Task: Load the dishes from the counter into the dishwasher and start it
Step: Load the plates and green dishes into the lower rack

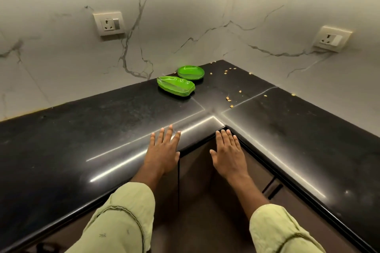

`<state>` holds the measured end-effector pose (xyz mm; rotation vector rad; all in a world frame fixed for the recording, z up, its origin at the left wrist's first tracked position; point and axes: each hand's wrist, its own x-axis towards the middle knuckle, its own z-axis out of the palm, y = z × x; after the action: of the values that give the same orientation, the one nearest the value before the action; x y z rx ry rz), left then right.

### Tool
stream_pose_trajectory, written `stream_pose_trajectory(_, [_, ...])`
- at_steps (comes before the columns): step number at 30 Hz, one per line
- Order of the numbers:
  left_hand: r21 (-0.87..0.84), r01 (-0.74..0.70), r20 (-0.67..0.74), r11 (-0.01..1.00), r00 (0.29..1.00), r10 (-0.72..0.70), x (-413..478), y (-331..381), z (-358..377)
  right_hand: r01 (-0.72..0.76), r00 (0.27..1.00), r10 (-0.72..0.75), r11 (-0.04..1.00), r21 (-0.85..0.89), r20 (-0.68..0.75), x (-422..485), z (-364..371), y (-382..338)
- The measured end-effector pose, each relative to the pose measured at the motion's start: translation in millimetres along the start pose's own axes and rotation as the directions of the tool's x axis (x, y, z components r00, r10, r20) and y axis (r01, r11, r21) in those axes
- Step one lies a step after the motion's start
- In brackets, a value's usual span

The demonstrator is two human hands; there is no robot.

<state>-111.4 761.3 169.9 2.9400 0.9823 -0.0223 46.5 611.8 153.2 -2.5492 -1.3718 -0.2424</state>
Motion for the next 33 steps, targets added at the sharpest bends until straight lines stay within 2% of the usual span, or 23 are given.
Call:
stream_pose_trajectory(11, [-0.017, 0.112, 0.084, 0.994, 0.990, -0.110, 100.4, -47.0, 8.3, 0.110, 0.992, -0.111, 0.994, 0.021, 0.056, 118.1, 42.7, -5.4])
stream_pose_trajectory(17, [-0.074, 0.130, 0.103, 0.989, 0.987, -0.122, 180.5, -74.8, 12.4, 0.124, 0.987, -0.120, 0.992, -0.032, 0.110, 195.7, 57.9, -9.1])
stream_pose_trajectory(21, [-0.068, 0.130, 0.132, 0.989, 0.984, -0.121, 224.4, -105.0, 12.5, 0.097, 0.993, -0.094, 0.995, -0.039, 0.067, 245.3, 70.6, -19.5])
stream_pose_trajectory(33, [-0.104, 0.179, 0.245, 0.978, 0.958, -0.149, 314.6, -151.9, 21.1, 0.141, 0.981, -0.140, 0.990, -0.003, 0.131, 344.0, 109.5, -43.9])
